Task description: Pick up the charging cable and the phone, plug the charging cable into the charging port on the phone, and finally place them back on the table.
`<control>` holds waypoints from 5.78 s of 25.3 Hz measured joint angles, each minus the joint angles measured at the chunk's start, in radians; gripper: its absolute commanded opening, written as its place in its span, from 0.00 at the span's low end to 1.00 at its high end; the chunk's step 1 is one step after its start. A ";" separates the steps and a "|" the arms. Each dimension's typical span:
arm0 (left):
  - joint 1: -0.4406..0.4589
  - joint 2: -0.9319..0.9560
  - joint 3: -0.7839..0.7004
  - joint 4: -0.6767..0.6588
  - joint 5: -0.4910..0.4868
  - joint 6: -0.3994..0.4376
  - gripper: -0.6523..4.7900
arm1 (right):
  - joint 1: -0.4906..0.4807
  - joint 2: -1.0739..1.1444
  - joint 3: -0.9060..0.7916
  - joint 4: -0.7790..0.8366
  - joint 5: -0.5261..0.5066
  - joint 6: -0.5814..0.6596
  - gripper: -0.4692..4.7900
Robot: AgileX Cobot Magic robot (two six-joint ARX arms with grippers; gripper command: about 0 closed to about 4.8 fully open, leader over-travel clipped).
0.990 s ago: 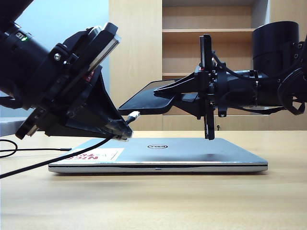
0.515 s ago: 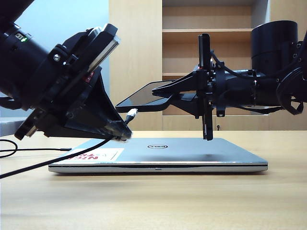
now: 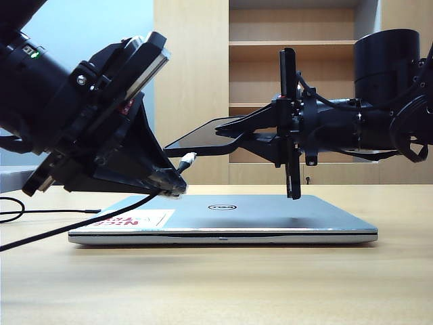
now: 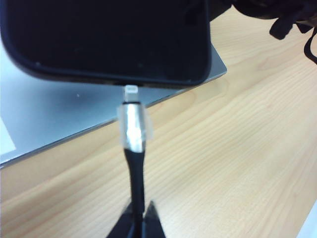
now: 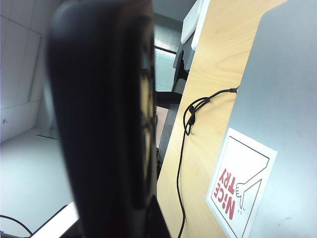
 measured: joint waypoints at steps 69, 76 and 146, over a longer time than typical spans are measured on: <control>0.000 0.000 0.000 -0.010 0.001 0.000 0.11 | -0.011 0.000 -0.001 0.077 -0.086 -0.103 0.08; 0.000 0.000 0.000 -0.017 0.003 0.000 0.11 | -0.010 0.000 -0.001 0.076 -0.104 -0.116 0.08; -0.067 -0.039 0.004 -0.044 -0.001 -0.074 0.11 | -0.073 0.000 -0.001 0.140 -0.155 0.048 0.08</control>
